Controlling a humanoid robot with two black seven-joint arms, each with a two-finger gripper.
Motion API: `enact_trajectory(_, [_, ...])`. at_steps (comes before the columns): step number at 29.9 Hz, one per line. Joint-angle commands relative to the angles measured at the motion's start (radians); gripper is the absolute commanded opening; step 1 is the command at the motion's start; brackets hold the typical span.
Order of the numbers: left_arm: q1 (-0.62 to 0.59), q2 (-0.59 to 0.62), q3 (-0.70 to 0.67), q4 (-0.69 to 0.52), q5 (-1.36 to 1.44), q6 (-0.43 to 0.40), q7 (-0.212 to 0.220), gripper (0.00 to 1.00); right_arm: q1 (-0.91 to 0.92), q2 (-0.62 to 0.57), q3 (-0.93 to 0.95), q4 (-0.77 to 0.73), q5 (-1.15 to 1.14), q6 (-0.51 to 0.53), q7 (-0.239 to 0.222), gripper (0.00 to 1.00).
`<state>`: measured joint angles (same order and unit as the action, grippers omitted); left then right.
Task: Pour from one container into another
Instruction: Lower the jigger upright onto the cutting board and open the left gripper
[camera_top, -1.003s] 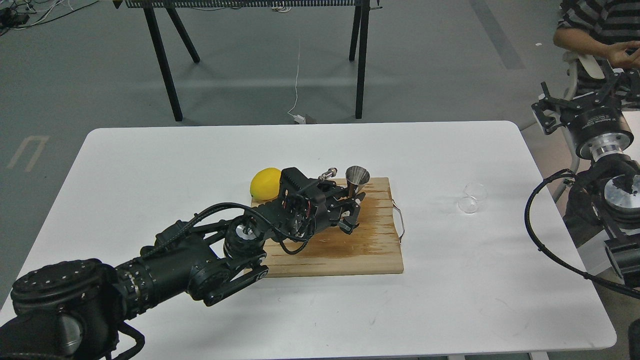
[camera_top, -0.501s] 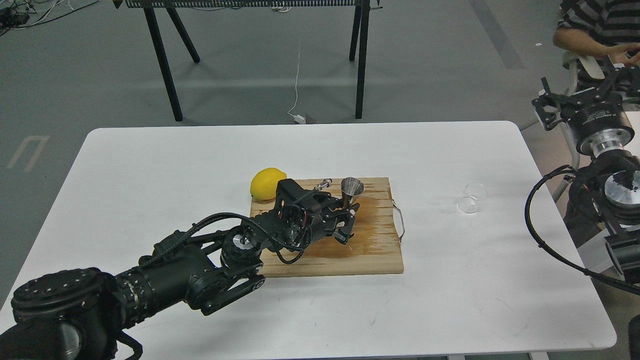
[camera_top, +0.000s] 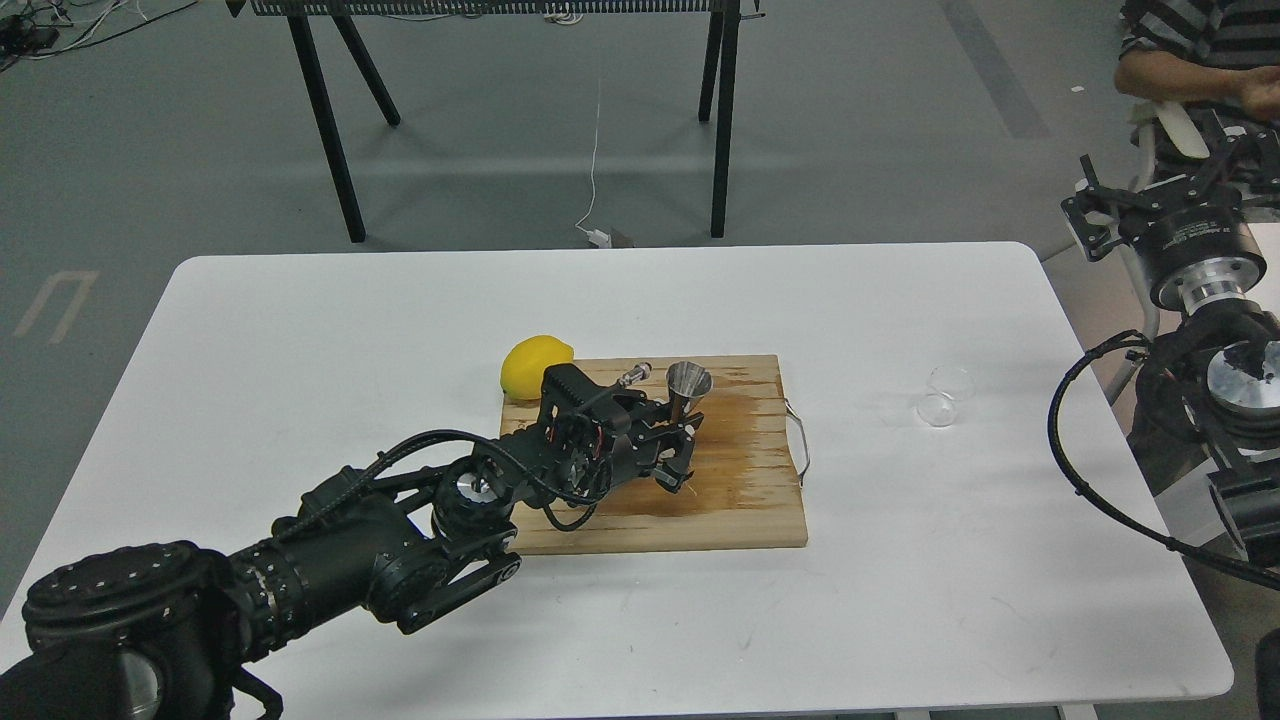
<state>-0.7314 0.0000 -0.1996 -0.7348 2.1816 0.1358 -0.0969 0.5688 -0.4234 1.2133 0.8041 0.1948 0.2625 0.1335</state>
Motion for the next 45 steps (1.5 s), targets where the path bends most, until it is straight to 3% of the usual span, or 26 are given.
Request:
enact_trajectory(1, [0.004, 0.000, 0.000, 0.000, 0.000, 0.001, 0.000, 0.37, 0.002, 0.000, 0.000, 0.000, 0.000, 0.000, 0.000, 1.00])
enact_trajectory(9, [0.009, 0.000, 0.000, -0.001, 0.000, 0.002, 0.002, 0.48, 0.009, 0.002, -0.001, 0.001, 0.000, 0.000, 0.000, 1.00])
enact_trajectory(12, [0.009, 0.000, 0.000, -0.001, 0.000, 0.002, 0.002, 0.57, 0.009, 0.000, -0.001, 0.001, 0.000, 0.000, 0.000, 1.00])
enact_trajectory(16, [0.007, 0.000, 0.000, -0.001, 0.000, 0.002, -0.001, 0.80, 0.009, 0.000, -0.001, 0.003, 0.000, 0.001, 0.000, 1.00])
enact_trajectory(23, [0.009, 0.000, 0.000, -0.001, 0.000, 0.004, -0.004, 0.91, 0.008, -0.002, -0.001, 0.006, 0.000, 0.004, 0.000, 1.00])
enact_trajectory(45, [0.010, 0.000, 0.005, -0.015, 0.000, 0.070, -0.020, 0.95, 0.008, -0.011, -0.001, 0.007, 0.000, 0.011, 0.000, 1.00])
